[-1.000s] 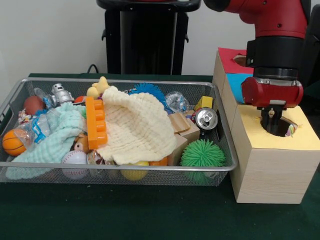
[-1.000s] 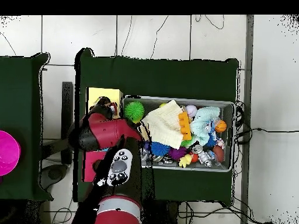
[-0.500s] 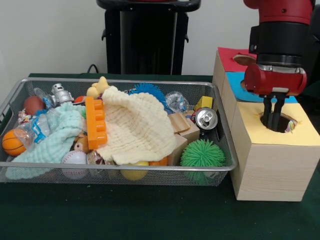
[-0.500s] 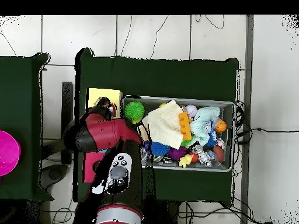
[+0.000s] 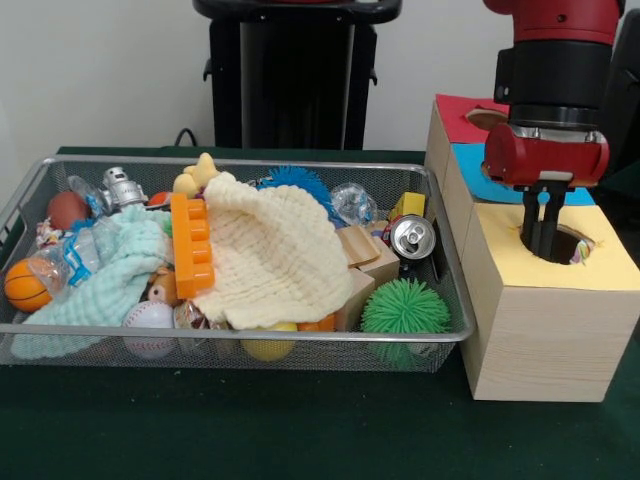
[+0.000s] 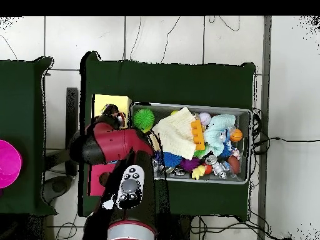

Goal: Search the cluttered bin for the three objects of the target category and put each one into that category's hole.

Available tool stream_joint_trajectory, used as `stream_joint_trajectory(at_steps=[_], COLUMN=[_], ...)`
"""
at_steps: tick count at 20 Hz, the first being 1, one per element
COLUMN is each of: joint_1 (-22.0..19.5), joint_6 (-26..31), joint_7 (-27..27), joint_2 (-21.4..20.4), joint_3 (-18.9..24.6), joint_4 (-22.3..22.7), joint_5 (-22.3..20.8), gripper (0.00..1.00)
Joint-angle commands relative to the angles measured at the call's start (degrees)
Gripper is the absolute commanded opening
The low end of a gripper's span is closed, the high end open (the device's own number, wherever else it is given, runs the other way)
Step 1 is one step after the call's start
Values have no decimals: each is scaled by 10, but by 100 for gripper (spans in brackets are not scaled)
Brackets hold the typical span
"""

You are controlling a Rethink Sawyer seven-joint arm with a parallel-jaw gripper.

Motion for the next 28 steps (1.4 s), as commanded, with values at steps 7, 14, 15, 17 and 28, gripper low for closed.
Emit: stream_joint_trajectory(at_steps=[7, 14, 15, 17, 28], joint_1=[-68, -63, -67, -69, -107], joint_6=[-49, -8, -2, -2, -27], joint_7=[56, 49, 45, 45, 50], joint_2=[-40, -67, -70, -72, -86], joint_3=[54, 94, 102, 106, 141], joint_4=[47, 16, 14, 16, 39], joint_5=[-44, -27, -28, -29, -42], gripper=[0, 0, 0, 0, 0])
